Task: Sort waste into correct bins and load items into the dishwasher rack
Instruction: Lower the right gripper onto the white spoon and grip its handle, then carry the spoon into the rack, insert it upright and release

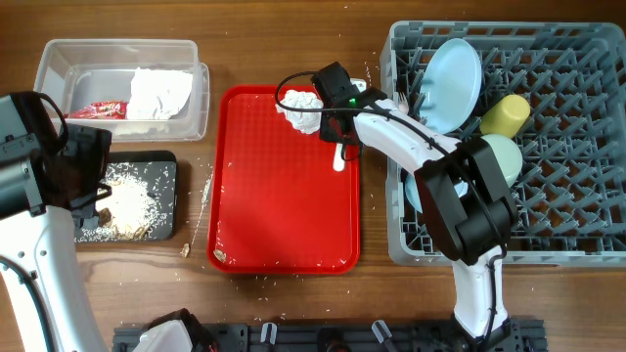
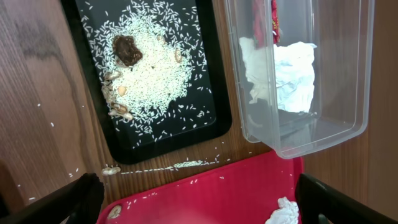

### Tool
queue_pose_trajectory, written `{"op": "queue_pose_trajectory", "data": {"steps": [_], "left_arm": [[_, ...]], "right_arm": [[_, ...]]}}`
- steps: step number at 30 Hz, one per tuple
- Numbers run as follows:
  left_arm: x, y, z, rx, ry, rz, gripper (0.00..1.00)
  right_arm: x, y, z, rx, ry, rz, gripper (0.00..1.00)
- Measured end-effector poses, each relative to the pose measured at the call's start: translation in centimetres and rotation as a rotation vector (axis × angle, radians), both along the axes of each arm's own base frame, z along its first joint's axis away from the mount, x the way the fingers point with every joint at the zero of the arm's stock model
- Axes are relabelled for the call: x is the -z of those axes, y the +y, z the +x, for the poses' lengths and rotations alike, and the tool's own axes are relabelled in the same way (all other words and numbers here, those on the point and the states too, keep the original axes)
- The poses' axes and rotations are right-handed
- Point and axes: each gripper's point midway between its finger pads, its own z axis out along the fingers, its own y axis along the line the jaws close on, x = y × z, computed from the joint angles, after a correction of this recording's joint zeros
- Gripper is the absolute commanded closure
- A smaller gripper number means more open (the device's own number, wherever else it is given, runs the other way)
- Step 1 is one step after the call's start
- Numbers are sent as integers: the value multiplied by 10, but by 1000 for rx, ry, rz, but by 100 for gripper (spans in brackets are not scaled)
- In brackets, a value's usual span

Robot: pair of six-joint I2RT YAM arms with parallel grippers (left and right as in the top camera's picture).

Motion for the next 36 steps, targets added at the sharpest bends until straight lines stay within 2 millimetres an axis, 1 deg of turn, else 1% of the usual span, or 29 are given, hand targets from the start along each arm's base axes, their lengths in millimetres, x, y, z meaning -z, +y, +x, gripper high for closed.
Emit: {"op": "queue_pose_trajectory", "data": {"steps": [3, 4, 5, 7, 8, 9, 10, 11, 12, 13, 14, 15, 17, 18, 21, 22, 26, 27, 28, 29, 30, 31, 35, 36], "left_arm": [[0, 0, 0, 0, -1, 0, 0], [0, 0, 0, 0, -1, 0, 0], [0, 0, 0, 0, 0, 0, 0], [0, 0, 0, 0, -1, 0, 0], [0, 0, 0, 0, -1, 0, 0], [0, 0, 0, 0, -1, 0, 0], [0, 0, 0, 0, -1, 0, 0], [0, 0, 0, 0, -1, 0, 0], [0, 0, 0, 0, -1, 0, 0], [0, 0, 0, 0, 0, 0, 0], [0, 0, 0, 0, 0, 0, 0], [0, 0, 0, 0, -1, 0, 0], [0, 0, 0, 0, -1, 0, 0], [0, 0, 0, 0, -1, 0, 0], [0, 0, 0, 0, 0, 0, 0], [0, 0, 0, 0, -1, 0, 0], [0, 0, 0, 0, -1, 0, 0], [0, 0, 0, 0, 0, 0, 0], [0, 0, 0, 0, 0, 0, 0], [0, 0, 0, 0, -1, 0, 0], [0, 0, 0, 0, 0, 0, 0], [0, 0, 0, 0, 0, 0, 0], [0, 0, 0, 0, 0, 0, 0], [0, 0, 0, 0, -1, 0, 0]], "right_arm": [[-1, -1, -2, 1, 8, -5, 91], [-5, -3, -3, 2, 9, -5, 90], [-11, -3, -2, 2, -2, 1, 90], [-35, -3, 2, -10, -45, 21, 88], [-54, -4, 6, -14, -83, 38, 87], [-83, -7, 11, -21, -139, 60, 86], [-117, -14, 15, -25, -208, 82, 86], [-143, -22, 18, -26, -261, 93, 86], [-166, -32, 20, -22, -311, 98, 86], [-193, -48, 22, -17, -371, 96, 87], [-215, -70, 26, -9, -424, 75, 87], [-222, -82, 29, -5, -440, 58, 87], [-222, -106, 35, 7, -443, 19, 88], [-219, -118, 37, 10, -435, -2, 88], [-212, -138, 43, 9, -420, -25, 87], [-205, -143, 45, 9, -405, -34, 87], [-172, -143, 49, -8, -339, -47, 83], [-160, -141, 49, -18, -311, -44, 82], [-147, -139, 49, -26, -282, -38, 80], [-138, -136, 48, -34, -261, -29, 73], [-134, -135, 47, -39, -250, -26, 63], [-133, -134, 47, -44, -247, -21, 58], [-132, -132, 45, -55, -238, -14, 53], [-129, -132, 42, -59, -222, -10, 48]]}}
